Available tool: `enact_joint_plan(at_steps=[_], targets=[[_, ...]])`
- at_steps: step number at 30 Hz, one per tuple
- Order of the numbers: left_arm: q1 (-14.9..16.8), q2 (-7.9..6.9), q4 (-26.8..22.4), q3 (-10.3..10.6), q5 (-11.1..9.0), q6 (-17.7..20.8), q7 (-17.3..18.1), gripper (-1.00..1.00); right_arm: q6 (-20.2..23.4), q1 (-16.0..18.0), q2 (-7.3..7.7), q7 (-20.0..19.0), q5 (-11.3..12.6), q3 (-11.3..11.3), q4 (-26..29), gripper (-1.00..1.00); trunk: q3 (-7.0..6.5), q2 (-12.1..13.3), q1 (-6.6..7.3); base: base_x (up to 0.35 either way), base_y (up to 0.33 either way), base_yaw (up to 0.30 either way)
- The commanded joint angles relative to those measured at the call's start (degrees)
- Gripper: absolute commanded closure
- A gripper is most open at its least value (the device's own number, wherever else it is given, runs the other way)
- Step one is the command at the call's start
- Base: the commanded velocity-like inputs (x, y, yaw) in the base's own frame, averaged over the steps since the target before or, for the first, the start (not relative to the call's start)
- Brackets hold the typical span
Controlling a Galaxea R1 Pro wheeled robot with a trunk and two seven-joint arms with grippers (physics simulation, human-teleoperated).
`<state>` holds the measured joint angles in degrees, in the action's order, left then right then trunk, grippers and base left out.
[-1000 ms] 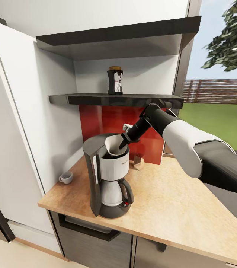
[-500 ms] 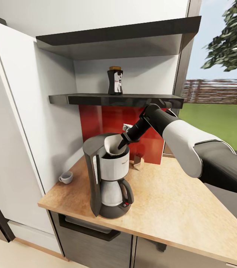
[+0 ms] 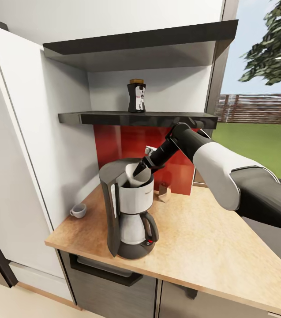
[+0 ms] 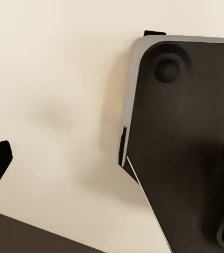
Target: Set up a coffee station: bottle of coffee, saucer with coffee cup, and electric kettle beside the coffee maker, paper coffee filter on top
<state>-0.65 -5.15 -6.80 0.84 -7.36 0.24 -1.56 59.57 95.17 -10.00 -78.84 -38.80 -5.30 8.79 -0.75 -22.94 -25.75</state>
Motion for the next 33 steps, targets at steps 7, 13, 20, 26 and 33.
enact_joint_plan(at_steps=[7,13,20,26,33], targets=[[-0.1,-0.01,-0.1,0.1,-0.6,0.0,-0.1,-1.0,0.4,-0.1,0.0,-0.3,-1.0,-1.5,0.1,-1.0,0.03,0.0,-0.03,0.0,0.0,0.0],[-0.1,-0.03,-0.1,0.1,-0.6,0.0,-0.1,-1.0,0.4,-0.1,0.0,-0.3,-1.0,-1.5,0.1,-1.0,0.03,0.0,-0.03,0.0,0.0,0.0],[-0.1,-0.03,-0.1,0.1,-0.6,0.0,-0.1,-1.0,0.4,-0.1,0.0,-0.3,-1.0,-1.5,0.1,-1.0,0.03,0.0,-0.03,0.0,0.0,0.0],[-0.1,-0.03,-0.1,0.1,-0.6,0.0,-0.1,-1.0,0.4,-0.1,0.0,-0.3,-1.0,-1.5,0.3,-1.0,0.03,0.0,-0.03,0.0,0.0,0.0],[-0.1,0.03,-0.1,0.1,-0.6,0.0,-0.1,-1.0,0.4,-0.1,0.0,-0.4,-0.9,-1.3,1.0,-1.0,0.03,0.0,-0.03,0.0,0.0,0.0]])
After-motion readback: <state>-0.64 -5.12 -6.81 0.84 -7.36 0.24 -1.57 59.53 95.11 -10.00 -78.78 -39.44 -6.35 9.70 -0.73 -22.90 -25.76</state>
